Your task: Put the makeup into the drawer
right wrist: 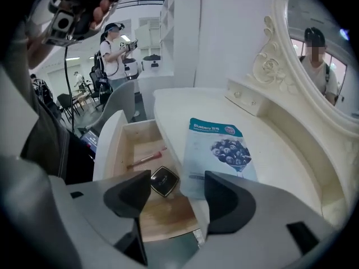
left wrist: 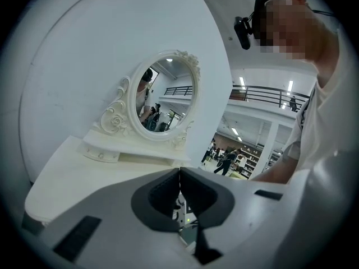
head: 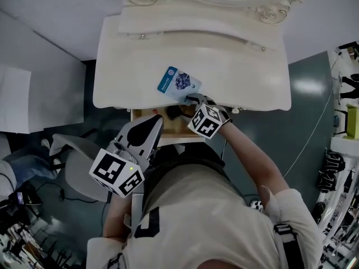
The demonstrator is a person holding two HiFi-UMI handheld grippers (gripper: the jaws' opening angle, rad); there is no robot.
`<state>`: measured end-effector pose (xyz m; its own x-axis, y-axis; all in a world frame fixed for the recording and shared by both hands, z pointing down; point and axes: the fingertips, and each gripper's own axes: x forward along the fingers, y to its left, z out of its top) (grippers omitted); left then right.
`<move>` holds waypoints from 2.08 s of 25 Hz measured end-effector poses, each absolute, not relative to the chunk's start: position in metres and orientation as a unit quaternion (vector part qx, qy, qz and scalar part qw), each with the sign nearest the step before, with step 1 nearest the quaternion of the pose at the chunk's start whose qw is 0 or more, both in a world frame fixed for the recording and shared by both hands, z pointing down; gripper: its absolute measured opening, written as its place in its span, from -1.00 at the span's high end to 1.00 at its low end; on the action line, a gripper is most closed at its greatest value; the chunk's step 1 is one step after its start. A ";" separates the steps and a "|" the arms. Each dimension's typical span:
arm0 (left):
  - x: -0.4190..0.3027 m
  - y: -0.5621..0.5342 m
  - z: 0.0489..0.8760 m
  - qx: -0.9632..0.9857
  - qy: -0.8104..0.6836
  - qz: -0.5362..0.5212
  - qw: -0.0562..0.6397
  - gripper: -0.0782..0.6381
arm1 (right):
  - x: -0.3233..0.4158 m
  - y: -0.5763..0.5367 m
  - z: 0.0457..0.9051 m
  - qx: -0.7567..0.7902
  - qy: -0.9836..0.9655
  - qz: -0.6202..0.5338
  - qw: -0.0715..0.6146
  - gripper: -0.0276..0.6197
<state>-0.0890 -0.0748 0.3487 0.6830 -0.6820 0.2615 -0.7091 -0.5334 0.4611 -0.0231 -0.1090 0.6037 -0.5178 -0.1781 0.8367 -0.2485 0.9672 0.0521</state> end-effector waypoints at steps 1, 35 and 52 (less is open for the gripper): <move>-0.089 -0.074 0.348 0.876 -0.396 0.025 0.273 0.62 | -0.023 -0.107 0.604 0.123 -0.869 0.025 0.478 -0.05; -0.098 -0.042 0.340 0.892 -0.372 0.012 0.256 0.62 | -0.013 -0.063 0.529 0.227 -0.882 0.011 0.413 0.83; -0.078 -0.017 0.331 0.846 -0.471 0.002 0.249 0.62 | -0.001 -0.012 0.521 0.093 -0.902 0.122 0.403 0.83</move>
